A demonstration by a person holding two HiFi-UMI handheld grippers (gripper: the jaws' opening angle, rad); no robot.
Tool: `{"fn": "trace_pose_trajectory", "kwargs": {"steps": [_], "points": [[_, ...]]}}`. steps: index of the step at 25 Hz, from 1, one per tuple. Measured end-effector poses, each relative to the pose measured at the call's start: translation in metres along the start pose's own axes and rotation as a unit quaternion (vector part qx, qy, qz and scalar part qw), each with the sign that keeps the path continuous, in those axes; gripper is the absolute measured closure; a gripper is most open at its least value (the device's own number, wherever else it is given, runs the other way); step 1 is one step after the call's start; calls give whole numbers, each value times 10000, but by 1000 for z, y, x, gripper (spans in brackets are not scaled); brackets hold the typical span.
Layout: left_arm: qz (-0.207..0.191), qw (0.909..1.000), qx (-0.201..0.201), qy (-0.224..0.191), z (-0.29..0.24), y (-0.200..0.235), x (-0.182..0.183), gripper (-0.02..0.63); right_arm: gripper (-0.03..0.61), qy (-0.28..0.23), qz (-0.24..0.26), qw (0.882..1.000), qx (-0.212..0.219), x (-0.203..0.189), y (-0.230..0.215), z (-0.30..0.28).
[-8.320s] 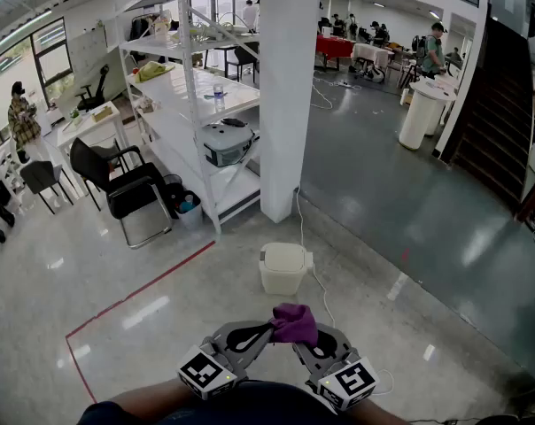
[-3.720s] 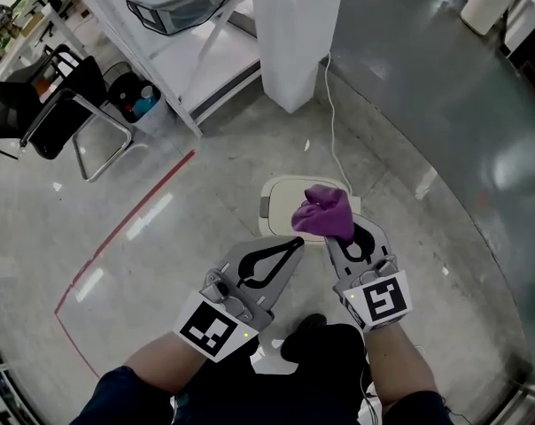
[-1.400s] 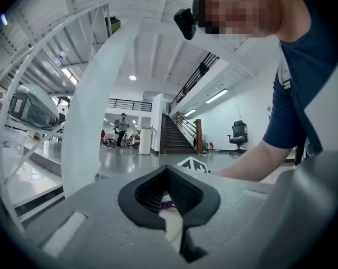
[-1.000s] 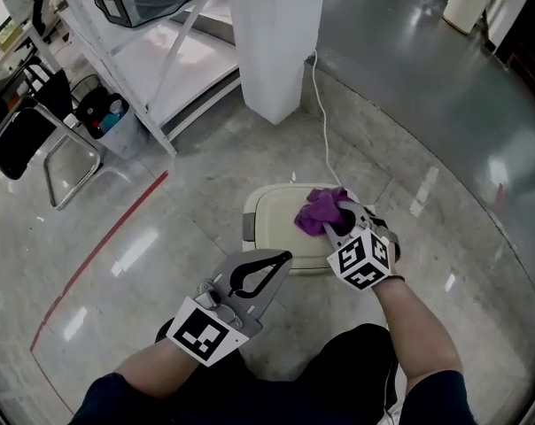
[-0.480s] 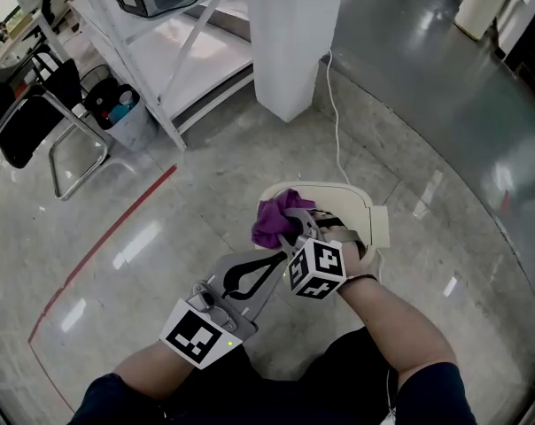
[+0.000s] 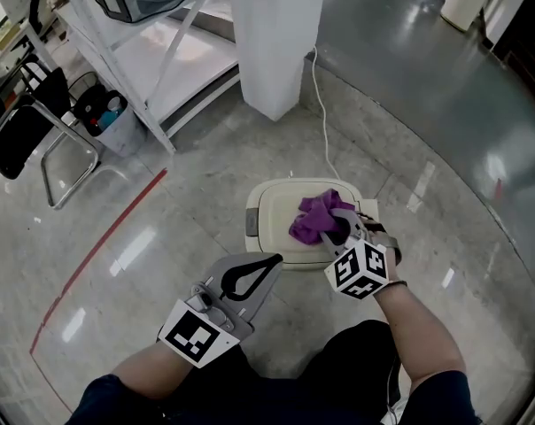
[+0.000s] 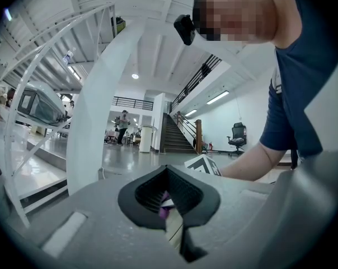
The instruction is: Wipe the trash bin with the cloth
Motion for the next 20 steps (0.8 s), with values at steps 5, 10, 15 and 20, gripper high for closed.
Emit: {"fn": "trace_pose_trajectory", "kwargs": {"steps": [5,10,15,20], "points": [[-52,10000,14,70,1,1,-3,615,500,183,-386,9984,-375,-35,-17,21],[-58,9995,231,184,8,9,-8,615,500,252,-716,9958,-508,-56,-14,39],[-179,9988,445,92,20,26,-6,615,500,43,-479,9988,-105,-30,15,38],[-256,9980,553,151,28,24,-7,615,500,-289,173,9984,455,11,63,20]]}}
Point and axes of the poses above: the fingertips, and each gripper's own axes: z backward along the fingers, y to its left, x out of its top, the point moved 10 cm from there along z, backward along the fingers, and after that the axes turned 10 degrees about -z, right-handed, at the moved point
